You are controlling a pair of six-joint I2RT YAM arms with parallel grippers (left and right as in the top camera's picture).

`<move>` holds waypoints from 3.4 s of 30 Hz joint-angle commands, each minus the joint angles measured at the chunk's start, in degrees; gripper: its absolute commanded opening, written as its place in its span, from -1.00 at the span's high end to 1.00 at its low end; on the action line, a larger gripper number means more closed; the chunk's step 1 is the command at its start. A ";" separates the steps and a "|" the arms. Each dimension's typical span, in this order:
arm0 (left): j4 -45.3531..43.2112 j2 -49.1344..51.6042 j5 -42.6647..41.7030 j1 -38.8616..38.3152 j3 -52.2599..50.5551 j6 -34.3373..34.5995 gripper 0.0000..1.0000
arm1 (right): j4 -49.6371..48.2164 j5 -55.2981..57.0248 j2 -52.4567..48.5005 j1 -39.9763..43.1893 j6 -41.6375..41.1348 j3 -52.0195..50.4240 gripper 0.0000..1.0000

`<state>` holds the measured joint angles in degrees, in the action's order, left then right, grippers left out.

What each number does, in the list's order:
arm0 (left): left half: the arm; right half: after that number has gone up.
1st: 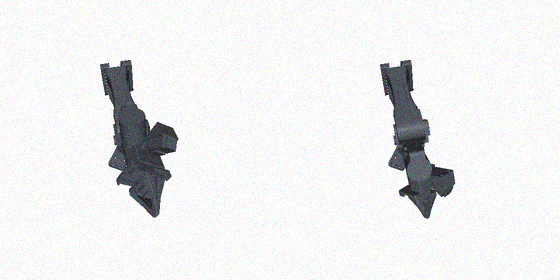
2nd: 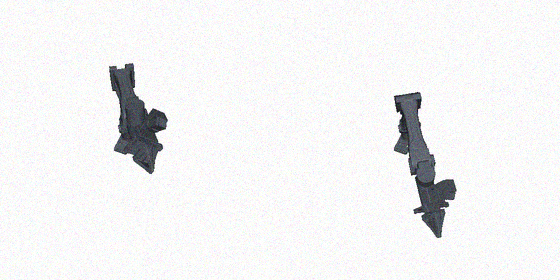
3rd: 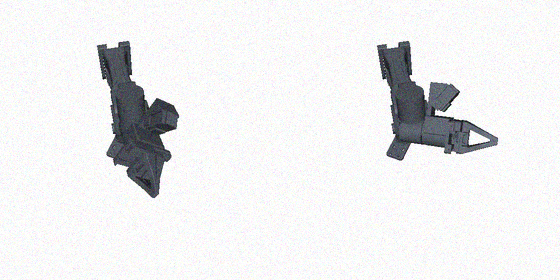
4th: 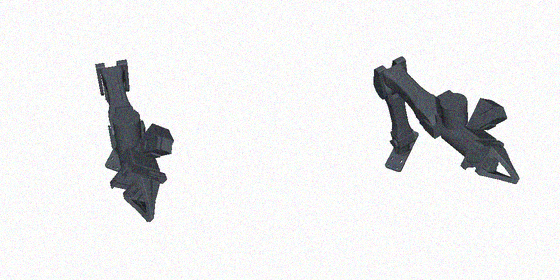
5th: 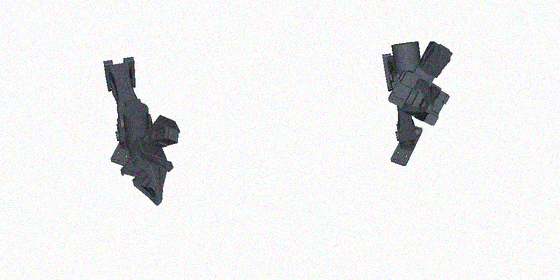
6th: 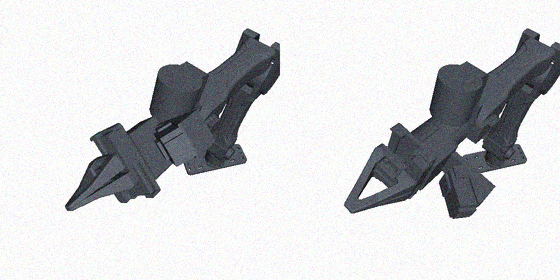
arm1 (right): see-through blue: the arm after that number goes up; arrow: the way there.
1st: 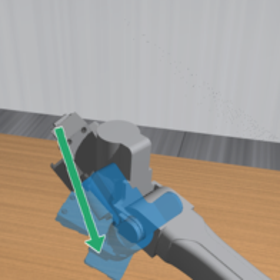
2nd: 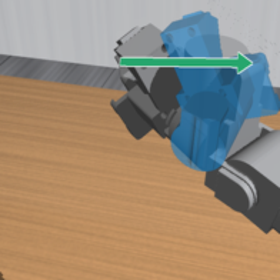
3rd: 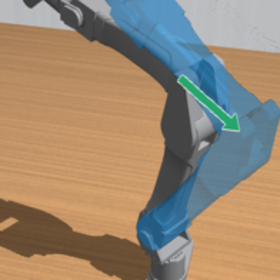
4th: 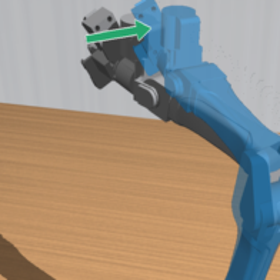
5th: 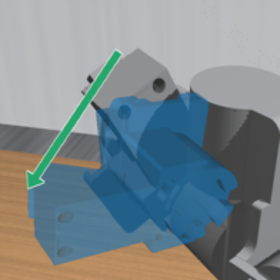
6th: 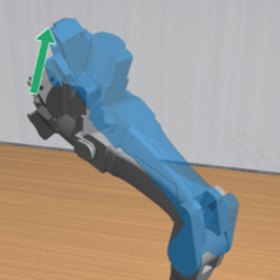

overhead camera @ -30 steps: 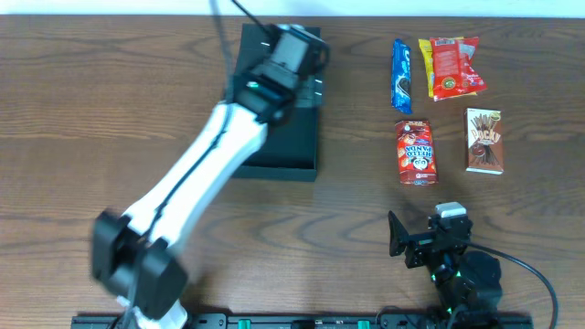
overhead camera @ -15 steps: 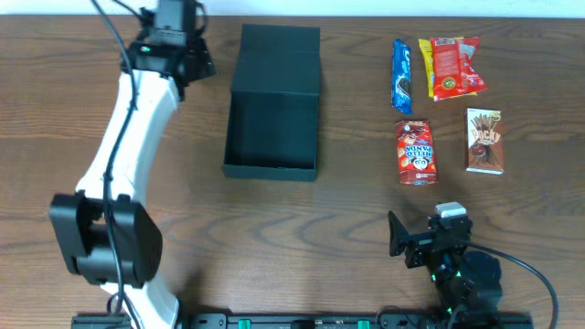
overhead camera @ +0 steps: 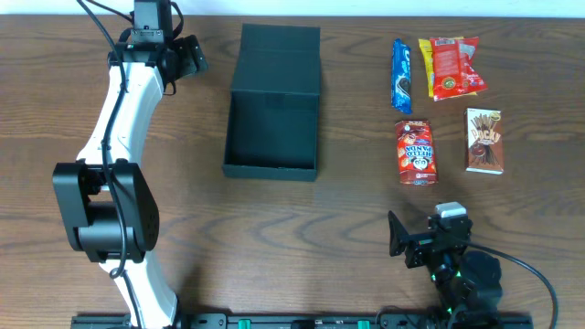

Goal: Pack container
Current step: 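Reach the right gripper to the blue Oreo pack, then grasp the blue Oreo pack with the right gripper and lift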

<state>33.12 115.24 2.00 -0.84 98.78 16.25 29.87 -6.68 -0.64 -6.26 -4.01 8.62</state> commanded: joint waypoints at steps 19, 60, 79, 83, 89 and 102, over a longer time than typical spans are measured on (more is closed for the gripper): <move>1.53 0.57 -5.29 0.07 -0.37 -1.51 -0.93 | -17.84 6.80 0.33 -0.90 -57.44 -0.46 -0.99; 5.01 0.57 -5.44 0.09 -0.37 -2.12 -0.92 | 13.66 1.38 -121.94 8.35 -4.92 107.82 -0.99; 6.27 0.57 -5.44 0.09 -0.37 -2.12 -0.92 | 11.21 12.28 -134.75 2.01 -10.34 108.28 -0.86; 6.29 0.59 -5.46 0.07 -0.37 -2.12 -0.92 | 11.23 12.31 -136.08 1.88 -10.32 108.26 -0.82; 6.29 0.57 -5.46 0.07 -0.37 -2.10 -0.91 | 11.26 12.31 -138.29 1.88 -10.34 108.26 -0.78; 6.29 0.57 -5.46 0.07 -0.37 -2.10 -0.91 | 10.60 12.33 -140.23 1.88 -10.32 108.26 -0.40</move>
<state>39.20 115.26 -3.29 -0.86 98.76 14.92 40.60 4.95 -140.22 -3.81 -14.06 115.46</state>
